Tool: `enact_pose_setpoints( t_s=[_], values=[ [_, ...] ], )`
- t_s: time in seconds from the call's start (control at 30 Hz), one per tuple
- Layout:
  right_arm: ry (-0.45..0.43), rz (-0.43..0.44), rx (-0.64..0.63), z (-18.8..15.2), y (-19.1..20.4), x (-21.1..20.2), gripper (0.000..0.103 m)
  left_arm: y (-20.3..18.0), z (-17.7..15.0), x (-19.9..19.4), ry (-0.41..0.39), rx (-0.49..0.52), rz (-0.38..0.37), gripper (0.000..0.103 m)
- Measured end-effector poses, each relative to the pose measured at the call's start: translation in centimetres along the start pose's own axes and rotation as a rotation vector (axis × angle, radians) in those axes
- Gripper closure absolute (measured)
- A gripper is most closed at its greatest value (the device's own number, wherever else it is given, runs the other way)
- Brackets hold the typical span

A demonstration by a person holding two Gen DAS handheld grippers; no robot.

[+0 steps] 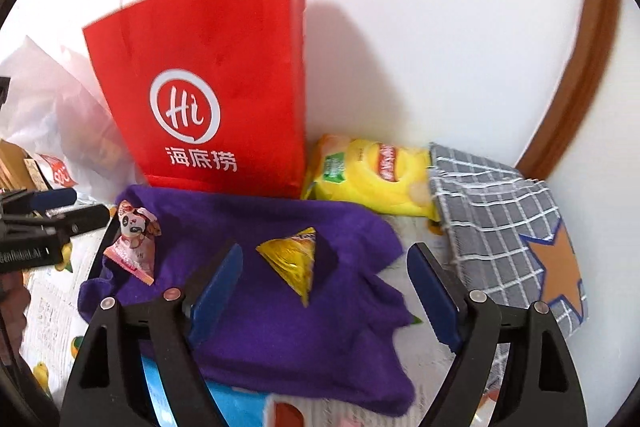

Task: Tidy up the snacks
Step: 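Release the yellow packet onto the towel with the right gripper while the left releases the panda packet, then grasp the pink candy with the right gripper while the left grasps a pale pink wafer packet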

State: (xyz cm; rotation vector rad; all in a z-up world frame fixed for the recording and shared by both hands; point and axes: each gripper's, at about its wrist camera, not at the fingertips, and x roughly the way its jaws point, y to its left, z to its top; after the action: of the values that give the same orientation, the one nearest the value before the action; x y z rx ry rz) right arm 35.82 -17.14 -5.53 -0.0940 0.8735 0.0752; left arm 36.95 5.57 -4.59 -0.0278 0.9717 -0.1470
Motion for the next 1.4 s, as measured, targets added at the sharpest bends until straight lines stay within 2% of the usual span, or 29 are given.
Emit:
enact_pose_setpoints(
  t_s=[0.17,0.47,0.5,0.67,0.87,1.1,1.23,1.3,1.33,1.4],
  values=[
    [-0.025,-0.027,0.035,-2.1,-2.8,-2.7,0.019,-0.8,-0.7,-2.9,-0.074,0.001,-0.009,0.025],
    [0.008,-0.023,0.116,-7.2,-6.2,-4.2,0.020,-0.6,-3.7,-5.4,-0.064,-0.021,0.028,0.025],
    [0.026,-0.011,0.126,-8.1,-6.5,-4.0,0.021,-0.7,-4.2,-5.6,-0.064,-0.024,0.029,0.025],
    [0.147,0.043,0.145,-12.2,-6.4,-1.9,0.041,-0.6,-6.7,-6.4,-0.047,-0.030,0.043,0.025],
    [0.244,0.077,0.162,-16.1,-5.4,0.5,0.048,0.3,-9.5,-7.6,-0.031,-0.055,0.065,0.025],
    [0.281,0.121,0.193,-17.6,-4.5,2.0,0.048,2.4,-12.2,-8.2,-0.005,-0.089,0.103,0.025],
    [0.275,0.081,0.142,-17.5,-3.1,2.8,0.048,3.4,-13.6,-7.2,0.029,-0.103,0.110,0.025],
    [0.266,0.070,0.111,-17.4,-2.5,2.9,0.056,3.5,-14.3,-6.3,0.049,-0.094,0.111,0.025],
    [0.265,0.072,0.106,-17.3,-2.5,2.9,0.066,3.5,-14.7,-5.5,0.066,-0.078,0.108,0.025],
    [0.265,0.084,0.094,-17.3,-2.7,2.6,0.067,3.2,-15.4,-4.4,0.088,-0.047,0.109,0.025]
  ],
)
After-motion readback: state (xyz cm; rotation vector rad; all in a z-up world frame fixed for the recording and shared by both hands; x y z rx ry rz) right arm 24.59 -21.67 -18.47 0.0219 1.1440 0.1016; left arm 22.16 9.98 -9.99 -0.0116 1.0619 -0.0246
